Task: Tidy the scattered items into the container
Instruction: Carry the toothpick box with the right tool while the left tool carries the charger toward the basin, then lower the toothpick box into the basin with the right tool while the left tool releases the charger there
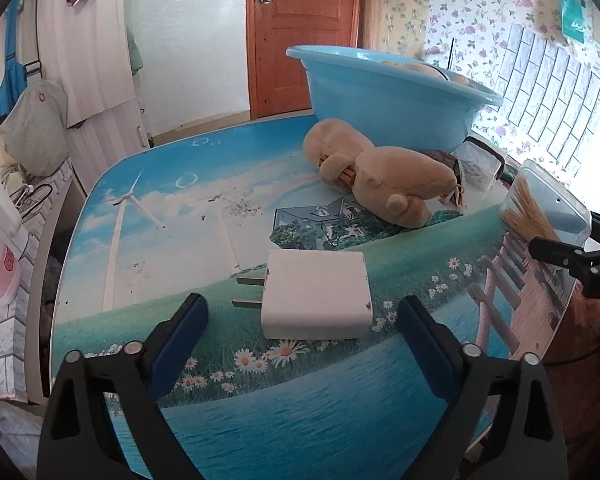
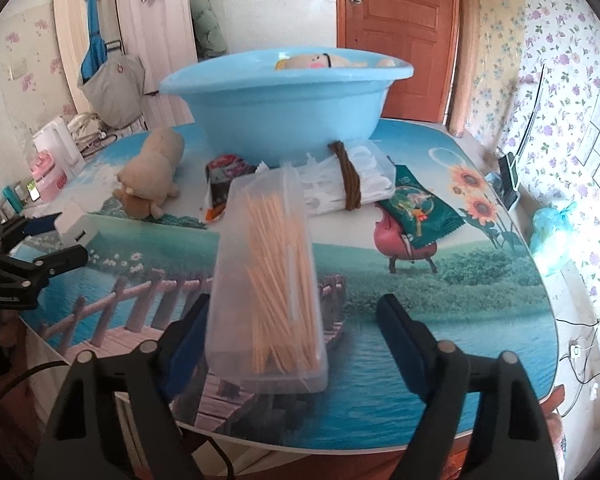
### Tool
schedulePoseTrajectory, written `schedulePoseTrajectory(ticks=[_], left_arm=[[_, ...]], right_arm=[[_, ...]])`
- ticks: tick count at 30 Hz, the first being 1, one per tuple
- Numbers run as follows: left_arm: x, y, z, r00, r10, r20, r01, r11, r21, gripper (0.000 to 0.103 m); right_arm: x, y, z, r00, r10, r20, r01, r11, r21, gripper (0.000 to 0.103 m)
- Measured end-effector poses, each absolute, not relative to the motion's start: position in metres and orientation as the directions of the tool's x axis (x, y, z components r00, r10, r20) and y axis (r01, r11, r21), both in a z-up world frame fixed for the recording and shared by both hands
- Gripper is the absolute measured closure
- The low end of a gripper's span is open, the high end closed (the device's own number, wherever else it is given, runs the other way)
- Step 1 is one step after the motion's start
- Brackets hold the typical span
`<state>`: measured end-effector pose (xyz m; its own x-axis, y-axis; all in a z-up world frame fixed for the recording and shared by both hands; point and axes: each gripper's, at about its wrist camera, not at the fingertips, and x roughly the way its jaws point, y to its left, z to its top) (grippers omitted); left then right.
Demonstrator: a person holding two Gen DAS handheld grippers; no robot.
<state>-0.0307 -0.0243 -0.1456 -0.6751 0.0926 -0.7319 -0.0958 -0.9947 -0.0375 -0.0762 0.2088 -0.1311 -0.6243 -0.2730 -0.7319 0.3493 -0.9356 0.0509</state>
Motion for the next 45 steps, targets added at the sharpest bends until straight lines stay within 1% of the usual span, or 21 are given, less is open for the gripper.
schedulePoseTrajectory(ticks=[2, 3, 4, 5, 6, 7, 8, 10, 14, 20, 30, 37, 40, 45], left_arm=[[-0.029, -0.024, -0.145, -0.681, 0.096, -0.726, -0.106, -0.994, -0.032, 0.025], [-0.028, -0.025, -0.144, -0.683, 0.102, -0.723, -0.112, -0.993, -0.034, 0.029], [-0.028, -0.025, -0.143, -0.685, 0.104, -0.721, -0.116, -0.993, -0.034, 0.034], [-0.028, -0.025, -0.143, -0.686, 0.103, -0.72, -0.115, -0.993, -0.033, 0.038], [-0.028, -0.026, -0.142, -0.688, 0.103, -0.718, -0.113, -0.993, -0.035, 0.041], [-0.029, -0.026, -0.142, -0.688, 0.106, -0.717, -0.114, -0.993, -0.038, 0.043], [-0.029, -0.027, -0.142, -0.688, 0.108, -0.718, -0.115, -0.993, -0.04, 0.043], [-0.029, -0.027, -0.142, -0.686, 0.112, -0.719, -0.117, -0.992, -0.042, 0.043], [-0.03, -0.027, -0.141, -0.676, 0.131, -0.725, -0.125, -0.99, -0.062, 0.043], [-0.027, -0.03, -0.13, -0.691, 0.134, -0.71, -0.105, -0.991, -0.086, 0.043], [-0.035, -0.023, -0.079, -0.751, 0.135, -0.646, -0.117, -0.991, -0.072, 0.043], [-0.061, -0.013, -0.052, -0.767, 0.152, -0.623, -0.15, -0.987, -0.055, 0.043], [-0.08, -0.007, -0.048, -0.763, 0.143, -0.631, -0.153, -0.987, -0.039, 0.043], [-0.108, 0.005, -0.045, -0.752, 0.163, -0.638, -0.18, -0.983, -0.038, 0.043]], right_arm=[[-0.074, 0.212, -0.128, -0.631, -0.289, -0.72, 0.35, -0.934, 0.069, 0.024], [-0.074, 0.213, -0.127, -0.632, -0.299, -0.715, 0.352, -0.933, 0.078, 0.024], [-0.073, 0.214, -0.126, -0.632, -0.31, -0.711, 0.354, -0.931, 0.09, 0.028], [-0.073, 0.215, -0.125, -0.632, -0.314, -0.709, 0.354, -0.93, 0.097, 0.038], [-0.073, 0.216, -0.124, -0.632, -0.318, -0.706, 0.355, -0.93, 0.1, 0.043], [-0.072, 0.215, -0.124, -0.631, -0.32, -0.706, 0.357, -0.929, 0.102, 0.054], [-0.072, 0.215, -0.123, -0.628, -0.33, -0.705, 0.364, -0.925, 0.109, 0.062], [-0.071, 0.214, -0.123, -0.626, -0.333, -0.705, 0.374, -0.922, 0.103, 0.068], [-0.067, 0.212, -0.117, -0.641, -0.341, -0.688, 0.389, -0.917, 0.092, 0.071], [-0.066, 0.213, -0.099, -0.663, -0.359, -0.656, 0.387, -0.915, 0.109, 0.071], [-0.071, 0.212, -0.049, -0.721, -0.409, -0.56, 0.404, -0.904, 0.14, 0.071], [-0.095, 0.203, -0.034, -0.725, -0.424, -0.543, 0.425, -0.895, 0.133, 0.071], [-0.108, 0.201, -0.031, -0.722, -0.427, -0.545, 0.428, -0.894, 0.133, 0.071], [-0.133, 0.201, -0.033, -0.71, -0.432, -0.556, 0.432, -0.891, 0.141, 0.071]])
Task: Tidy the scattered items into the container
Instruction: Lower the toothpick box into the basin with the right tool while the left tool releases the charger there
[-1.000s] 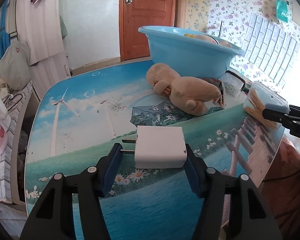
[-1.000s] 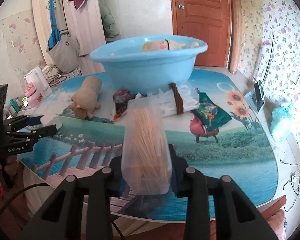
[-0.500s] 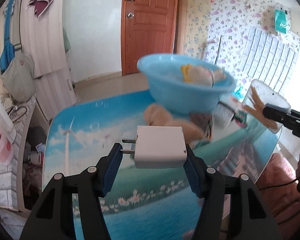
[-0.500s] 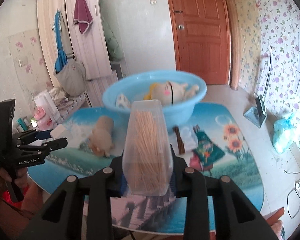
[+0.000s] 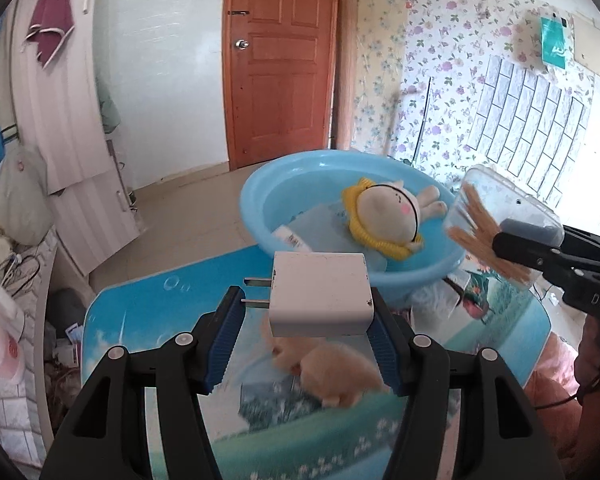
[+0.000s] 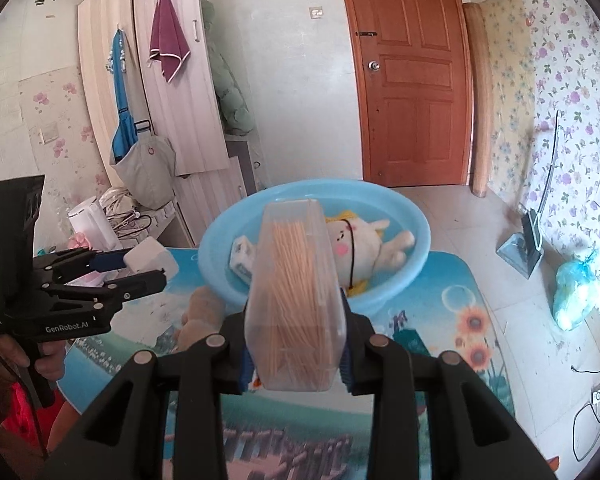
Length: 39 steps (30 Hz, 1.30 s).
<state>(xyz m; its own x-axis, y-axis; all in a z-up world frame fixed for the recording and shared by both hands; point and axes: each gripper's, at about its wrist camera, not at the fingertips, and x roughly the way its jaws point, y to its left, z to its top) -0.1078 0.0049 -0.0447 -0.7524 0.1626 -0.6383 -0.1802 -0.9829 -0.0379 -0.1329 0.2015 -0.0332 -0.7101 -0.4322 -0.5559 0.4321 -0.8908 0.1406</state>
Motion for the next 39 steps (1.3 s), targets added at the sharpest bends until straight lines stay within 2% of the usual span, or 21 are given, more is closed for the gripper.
schedulePoseTrajectory(ticks=[13, 26, 33, 36, 39], left_arm=[[-0.161, 0.044, -0.06, -0.707, 0.197, -0.679, -0.255, -0.967, -0.015, 0.043], [-0.161, 0.042, -0.059, -0.712, 0.2, -0.674, -0.263, -0.965, -0.009, 0.04], [-0.146, 0.04, -0.057, -0.719, 0.183, -0.671, -0.246, -0.969, 0.0, 0.034], [-0.139, 0.031, -0.056, -0.717, 0.178, -0.674, -0.219, -0.975, -0.024, 0.028], [-0.131, 0.024, -0.059, -0.717, 0.159, -0.679, -0.195, -0.98, -0.024, 0.028]], right_arm=[[-0.177, 0.199, -0.05, -0.661, -0.473, -0.582, 0.467, -0.867, 0.174, 0.071], [-0.184, 0.197, -0.064, -0.627, -0.501, -0.596, 0.468, -0.854, 0.225, 0.069], [-0.171, 0.221, -0.057, -0.682, -0.443, -0.582, 0.396, -0.893, 0.215, 0.068], [-0.172, 0.231, -0.059, -0.707, -0.341, -0.619, 0.303, -0.938, 0.17, 0.068], [-0.172, 0.25, -0.064, -0.703, -0.308, -0.641, 0.222, -0.951, 0.213, 0.068]])
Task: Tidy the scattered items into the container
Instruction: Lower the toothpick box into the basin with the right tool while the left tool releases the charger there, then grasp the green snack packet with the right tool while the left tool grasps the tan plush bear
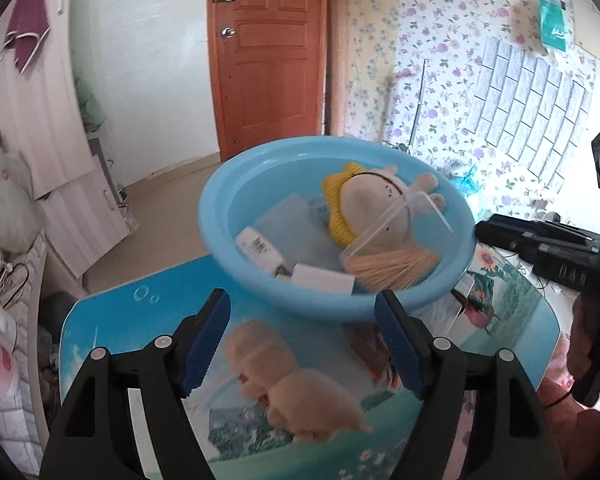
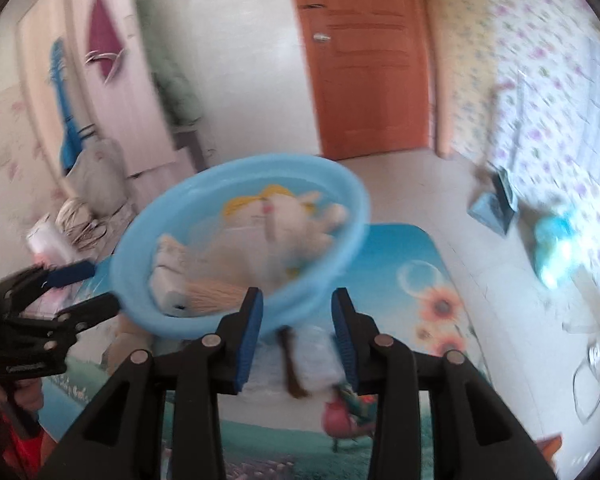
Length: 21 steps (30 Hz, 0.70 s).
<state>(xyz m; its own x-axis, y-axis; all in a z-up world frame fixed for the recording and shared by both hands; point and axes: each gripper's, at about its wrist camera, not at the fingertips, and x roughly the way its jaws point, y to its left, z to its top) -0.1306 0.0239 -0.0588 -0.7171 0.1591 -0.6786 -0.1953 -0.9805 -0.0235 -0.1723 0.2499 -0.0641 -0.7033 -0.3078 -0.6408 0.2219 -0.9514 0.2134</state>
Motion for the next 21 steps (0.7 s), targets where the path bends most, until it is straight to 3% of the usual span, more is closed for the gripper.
schedulePoseTrajectory(ticks=[18, 21], left_arm=[[-0.087, -0.015, -0.11, -0.597, 0.128, -0.792, -0.06, -0.992, -0.115, 0.016], [-0.086, -0.017, -0.115, -0.577, 0.134, -0.806, -0.049, -0.99, -0.129, 0.016]], right_arm=[[-0.128, 0.253, -0.105, -0.599, -0.314, -0.736, 0.22, -0.949, 0.226, 0.066], [-0.128, 0.255, -0.106, -0.6, -0.308, -0.739, 0.214, -0.951, 0.223, 0.06]])
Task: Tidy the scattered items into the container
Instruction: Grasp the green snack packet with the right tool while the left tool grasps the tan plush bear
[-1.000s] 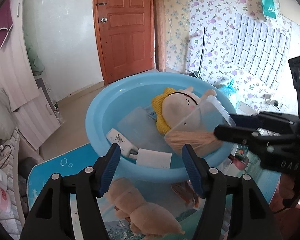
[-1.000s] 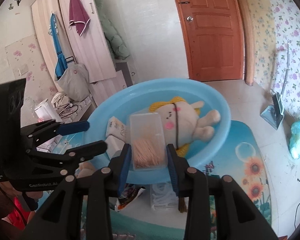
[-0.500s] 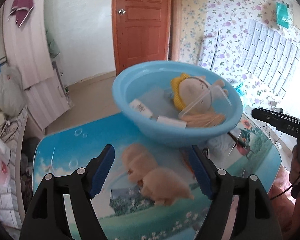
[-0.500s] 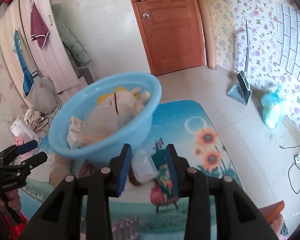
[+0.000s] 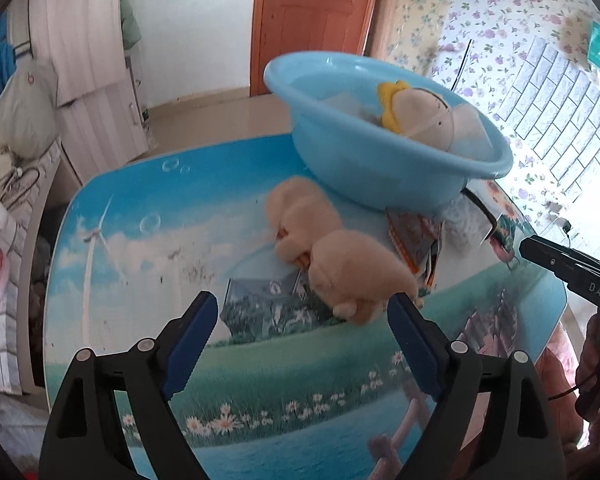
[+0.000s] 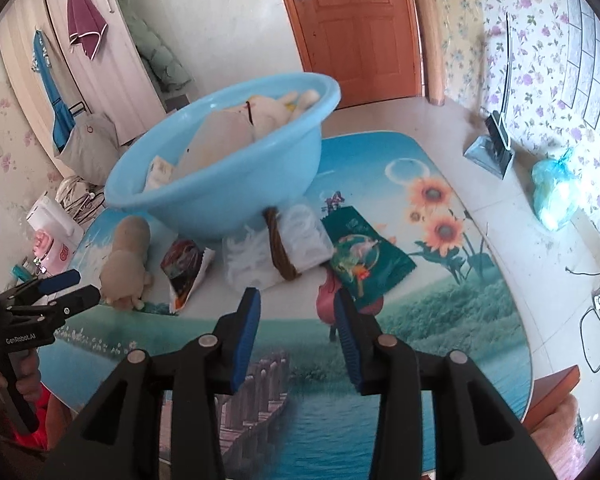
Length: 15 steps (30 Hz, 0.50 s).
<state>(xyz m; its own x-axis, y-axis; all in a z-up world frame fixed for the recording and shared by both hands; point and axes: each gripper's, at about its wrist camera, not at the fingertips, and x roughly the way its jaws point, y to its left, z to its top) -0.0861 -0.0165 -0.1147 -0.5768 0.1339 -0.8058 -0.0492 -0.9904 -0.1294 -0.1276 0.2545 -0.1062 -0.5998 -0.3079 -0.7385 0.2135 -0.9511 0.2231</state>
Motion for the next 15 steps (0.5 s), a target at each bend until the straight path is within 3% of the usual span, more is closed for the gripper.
schedulePoseTrajectory(ticks=[4, 15], left_arm=[[-0.088, -0.016, -0.118, -0.561, 0.14, -0.816, -0.042, -0.989, -0.141, 0.016], [-0.106, -0.005, -0.119, -0.533, 0.153, -0.832, -0.05, -0.988, -0.149, 0.01]], right_arm=[[-0.127, 0.257, -0.103, -0.617, -0.284, -0.734, 0.204, -0.958, 0.199, 0.05], [-0.142, 0.278, -0.114, -0.614, -0.205, -0.762, 0.143, -0.979, 0.149, 0.048]])
